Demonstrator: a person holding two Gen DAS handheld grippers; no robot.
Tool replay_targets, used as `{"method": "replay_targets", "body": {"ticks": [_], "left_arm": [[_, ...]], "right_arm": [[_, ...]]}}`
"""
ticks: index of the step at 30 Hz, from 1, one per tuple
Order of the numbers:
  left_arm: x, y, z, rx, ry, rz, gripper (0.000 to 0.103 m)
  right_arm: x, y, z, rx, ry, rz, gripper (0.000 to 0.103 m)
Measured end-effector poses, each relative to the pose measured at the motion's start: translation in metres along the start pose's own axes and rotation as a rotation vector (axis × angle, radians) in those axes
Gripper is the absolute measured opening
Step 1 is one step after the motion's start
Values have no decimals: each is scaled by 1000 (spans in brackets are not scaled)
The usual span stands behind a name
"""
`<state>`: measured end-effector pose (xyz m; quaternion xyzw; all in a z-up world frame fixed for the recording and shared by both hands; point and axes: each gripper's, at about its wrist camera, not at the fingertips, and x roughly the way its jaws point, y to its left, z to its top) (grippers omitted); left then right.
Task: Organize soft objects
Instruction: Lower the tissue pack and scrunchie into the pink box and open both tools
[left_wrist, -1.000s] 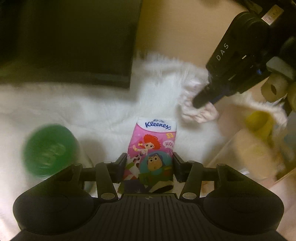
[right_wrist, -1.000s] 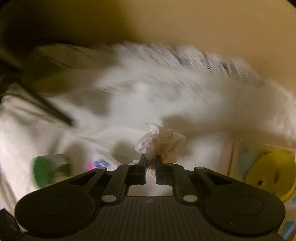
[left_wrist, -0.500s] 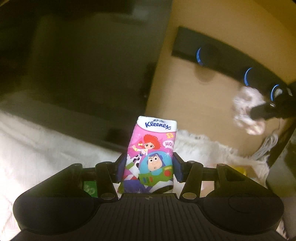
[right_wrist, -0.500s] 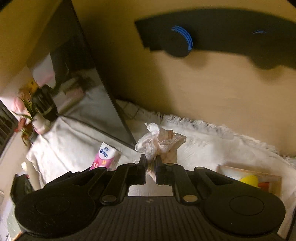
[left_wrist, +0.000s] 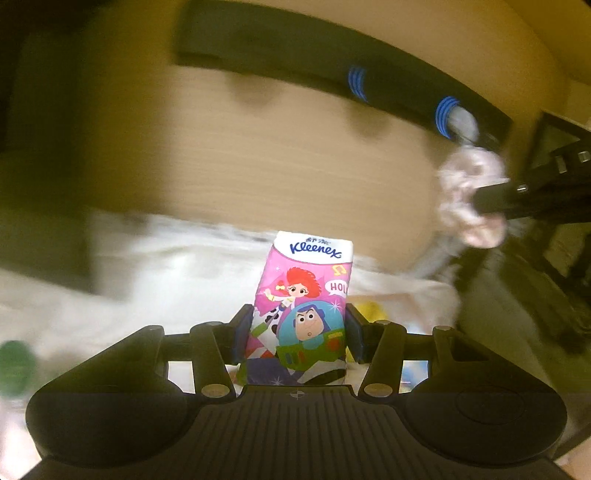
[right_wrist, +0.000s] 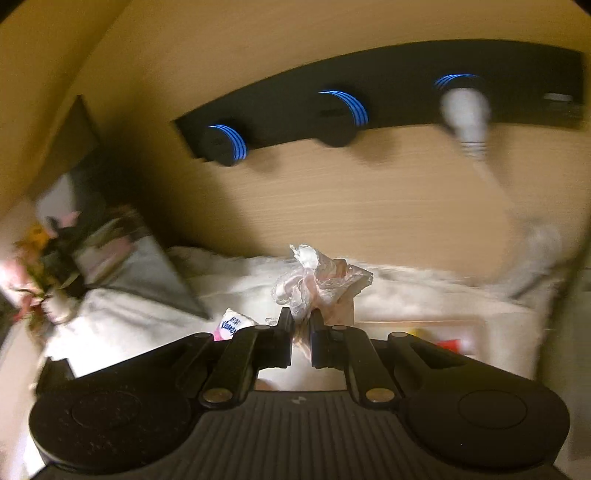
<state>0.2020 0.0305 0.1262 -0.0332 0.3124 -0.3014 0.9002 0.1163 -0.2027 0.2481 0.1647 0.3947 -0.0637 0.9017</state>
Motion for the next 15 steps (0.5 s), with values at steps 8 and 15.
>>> {"method": "replay_targets", "body": {"ticks": [8,15], "left_arm": [[86,-67,-30,135,101,-84,61],[125,-65,-61,175,210,-23,64]], "right_arm": [[27,-58,-19,172,55,-58,9],[56,-94,-32,285,92,-108,9]]}}
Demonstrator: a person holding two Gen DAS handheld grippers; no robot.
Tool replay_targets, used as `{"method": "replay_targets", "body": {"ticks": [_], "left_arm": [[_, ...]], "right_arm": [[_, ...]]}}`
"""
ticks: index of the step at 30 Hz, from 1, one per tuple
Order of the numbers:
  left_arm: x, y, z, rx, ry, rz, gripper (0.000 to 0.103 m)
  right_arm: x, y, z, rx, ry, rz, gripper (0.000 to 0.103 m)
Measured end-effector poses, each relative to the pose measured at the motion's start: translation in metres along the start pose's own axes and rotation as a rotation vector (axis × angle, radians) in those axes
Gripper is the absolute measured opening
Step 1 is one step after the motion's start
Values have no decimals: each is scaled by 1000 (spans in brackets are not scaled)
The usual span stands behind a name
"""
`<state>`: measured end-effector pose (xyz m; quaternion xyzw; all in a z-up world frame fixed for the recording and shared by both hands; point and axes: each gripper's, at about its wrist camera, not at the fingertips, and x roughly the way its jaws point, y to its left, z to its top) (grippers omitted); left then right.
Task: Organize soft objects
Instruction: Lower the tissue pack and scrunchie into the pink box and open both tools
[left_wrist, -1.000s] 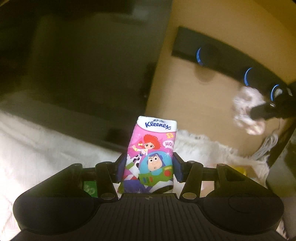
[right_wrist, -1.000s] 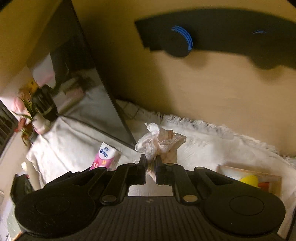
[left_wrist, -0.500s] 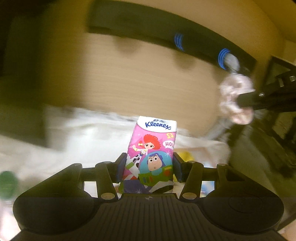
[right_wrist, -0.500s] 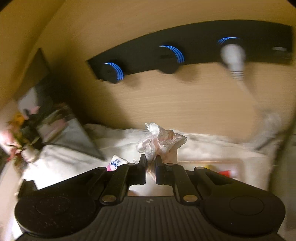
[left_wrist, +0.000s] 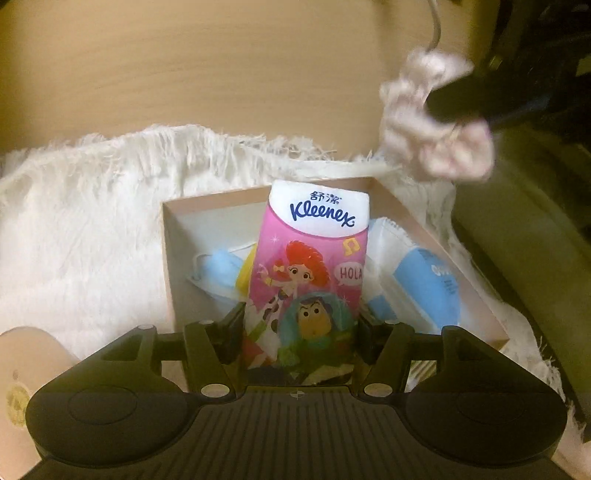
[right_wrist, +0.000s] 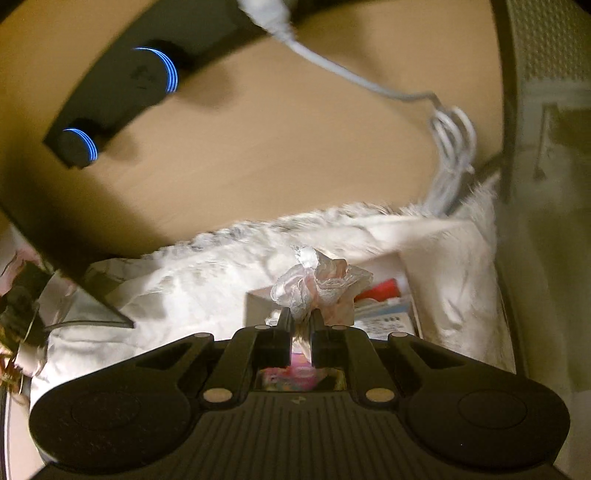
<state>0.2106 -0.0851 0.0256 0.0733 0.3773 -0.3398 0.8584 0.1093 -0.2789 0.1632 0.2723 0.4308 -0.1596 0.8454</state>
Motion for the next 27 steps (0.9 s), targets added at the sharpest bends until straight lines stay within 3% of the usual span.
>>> {"method": "replay_targets", "body": {"ticks": [7,14,16,19,21,22,24,27], "left_arm": [[-27,5,2,14,-35,-50,62],[-46,7,-2,6,-54,-63,60],[-53,9,1,8,-68,-72,60],[-62,12,4,-14,-88,-79,59],[-61,13,6,-20,-92,-84,60],[-60,12,7,-20,-87,-88,59],[-56,10,6,-20,-65,-90,59],[-49,7,5,-18,-30,-89,58]], "right_arm": [[38,-27,-4,61,66,-25,9],[97,-41,-18,112,209,-20,9],[103,-44,-23,129,224,27,12],[86,-42,-20,138,181,77,19],[64,-37,-13,125,114,116,40],[53,-33,-10,110,69,115,44],[37,-25,-6,77,0,92,45],[35,-20,-9,29,-19,66,45]]}}
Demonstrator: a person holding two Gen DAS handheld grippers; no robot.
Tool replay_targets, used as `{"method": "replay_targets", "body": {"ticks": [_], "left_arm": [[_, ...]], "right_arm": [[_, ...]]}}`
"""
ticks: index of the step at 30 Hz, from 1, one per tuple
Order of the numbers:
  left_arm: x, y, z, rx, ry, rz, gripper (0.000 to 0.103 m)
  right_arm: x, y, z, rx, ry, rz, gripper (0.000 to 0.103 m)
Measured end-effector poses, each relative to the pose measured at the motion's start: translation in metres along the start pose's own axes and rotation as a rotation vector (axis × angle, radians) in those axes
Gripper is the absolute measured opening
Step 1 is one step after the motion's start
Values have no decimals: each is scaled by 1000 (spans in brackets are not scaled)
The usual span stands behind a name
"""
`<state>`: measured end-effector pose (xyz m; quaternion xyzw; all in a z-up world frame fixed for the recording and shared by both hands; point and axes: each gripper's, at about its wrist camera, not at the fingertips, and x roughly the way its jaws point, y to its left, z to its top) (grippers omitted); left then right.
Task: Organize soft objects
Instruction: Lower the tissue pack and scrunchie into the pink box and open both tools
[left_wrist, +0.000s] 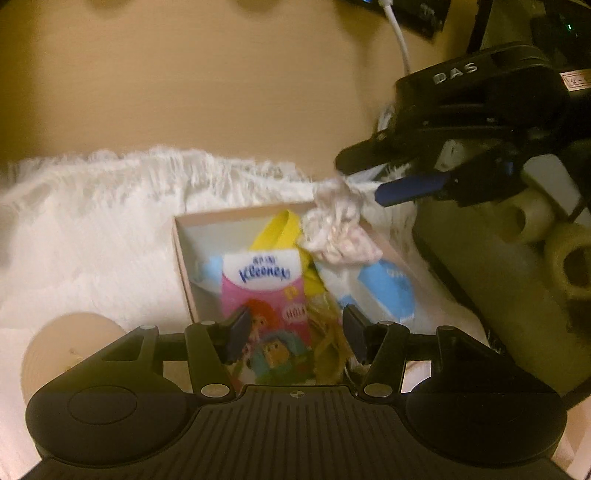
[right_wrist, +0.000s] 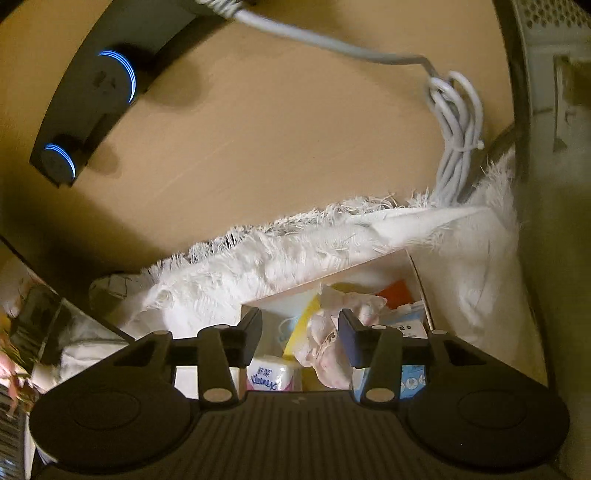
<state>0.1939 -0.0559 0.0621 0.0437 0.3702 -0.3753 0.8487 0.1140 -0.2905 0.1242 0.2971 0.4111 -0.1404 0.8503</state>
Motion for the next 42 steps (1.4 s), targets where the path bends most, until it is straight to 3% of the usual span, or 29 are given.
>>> {"method": "replay_targets", "body": {"ticks": [2,6,9,15,20,25,28,34,38,40,42], "left_arm": [[2,-2,-1,14,10,17,57],[8,0,-1,16,16,35,53],[10,1,-2,24,14,45,51],[18,5,1,29,2,67,51],[29,8,6,14,-11,77,54],[39,13,13,2,-19,91,54],[47,13,21,16,-3,114,55],[24,18,26,-22,-20,66,54],[2,10,10,-6,-29,4,54],[4,5,3,31,-12,3,52],[4,0,2,64,-16,22,51]], "right_arm": [[10,2,-6,-43,15,-49,44],[43,-9,-16,-55,76,-132,22],[62,-19,-19,-10,121,-103,20],[82,-7,-8,-27,130,-72,20],[103,-27,0,70,182,-39,20],[73,-29,-6,112,136,-41,29],[40,-22,-11,111,47,-18,44],[-5,3,-37,-85,-58,-172,46],[13,-9,-54,-143,-50,-288,44],[31,-21,-58,-114,-2,-266,45],[36,-27,-63,-68,-19,-255,46]]}}
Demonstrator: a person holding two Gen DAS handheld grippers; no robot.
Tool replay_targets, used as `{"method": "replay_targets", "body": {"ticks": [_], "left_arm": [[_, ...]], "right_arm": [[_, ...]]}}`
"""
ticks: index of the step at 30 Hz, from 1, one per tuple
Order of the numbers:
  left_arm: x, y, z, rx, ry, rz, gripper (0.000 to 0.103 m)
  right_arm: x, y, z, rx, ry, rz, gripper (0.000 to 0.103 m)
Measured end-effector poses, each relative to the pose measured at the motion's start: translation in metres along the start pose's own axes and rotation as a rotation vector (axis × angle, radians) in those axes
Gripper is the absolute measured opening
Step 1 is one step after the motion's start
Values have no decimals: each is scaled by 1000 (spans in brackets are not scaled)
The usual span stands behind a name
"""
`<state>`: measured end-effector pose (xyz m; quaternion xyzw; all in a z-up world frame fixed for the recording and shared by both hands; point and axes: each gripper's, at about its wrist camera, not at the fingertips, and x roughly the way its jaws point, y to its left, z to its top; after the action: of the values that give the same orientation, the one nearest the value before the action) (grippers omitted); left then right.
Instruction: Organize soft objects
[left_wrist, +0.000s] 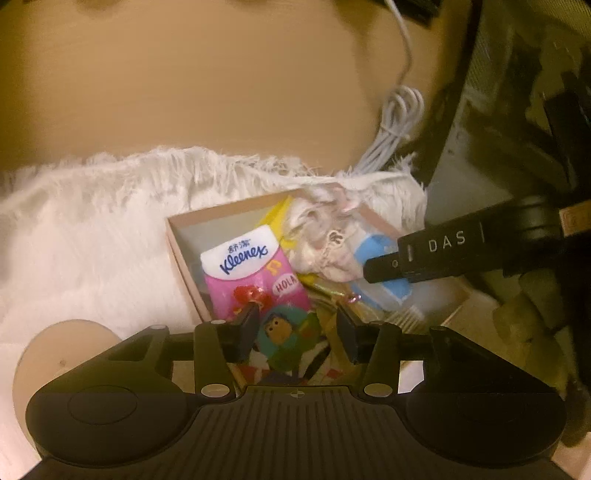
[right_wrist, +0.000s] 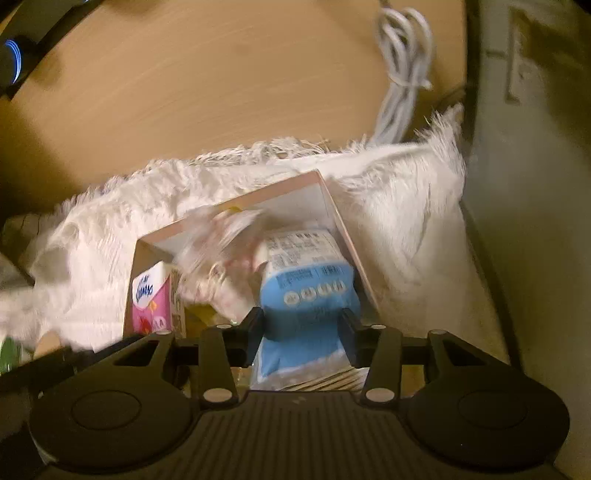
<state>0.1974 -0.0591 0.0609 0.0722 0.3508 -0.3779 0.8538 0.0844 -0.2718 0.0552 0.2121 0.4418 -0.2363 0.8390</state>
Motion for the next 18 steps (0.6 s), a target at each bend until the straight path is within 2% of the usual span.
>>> {"method": "replay_targets", "body": {"ticks": [4,6,8,11,13,15,18], "left_arm": [[5,2,5,-5,-4,7,51],[7,1,6,19,6,4,55],[11,0,6,40,5,0,58],[10,0,5,38,4,-23,68],[5,1,5,24,-1,-29,63],[-2,2,3,16,-8,-19,59],[-23,2,-3,-16,-56,13,56]], "right_arm": [[2,2,-7,26,42,39,46],[5,1,-17,66,75,72,39],[-1,3,-25,76,36,56,36],[-11,2,-27,82,7,47,36],[-17,-2,-27,83,10,57,37],[-27,-7,-25,86,10,79,47],[-41,-6,-25,39,-18,88,50]]}}
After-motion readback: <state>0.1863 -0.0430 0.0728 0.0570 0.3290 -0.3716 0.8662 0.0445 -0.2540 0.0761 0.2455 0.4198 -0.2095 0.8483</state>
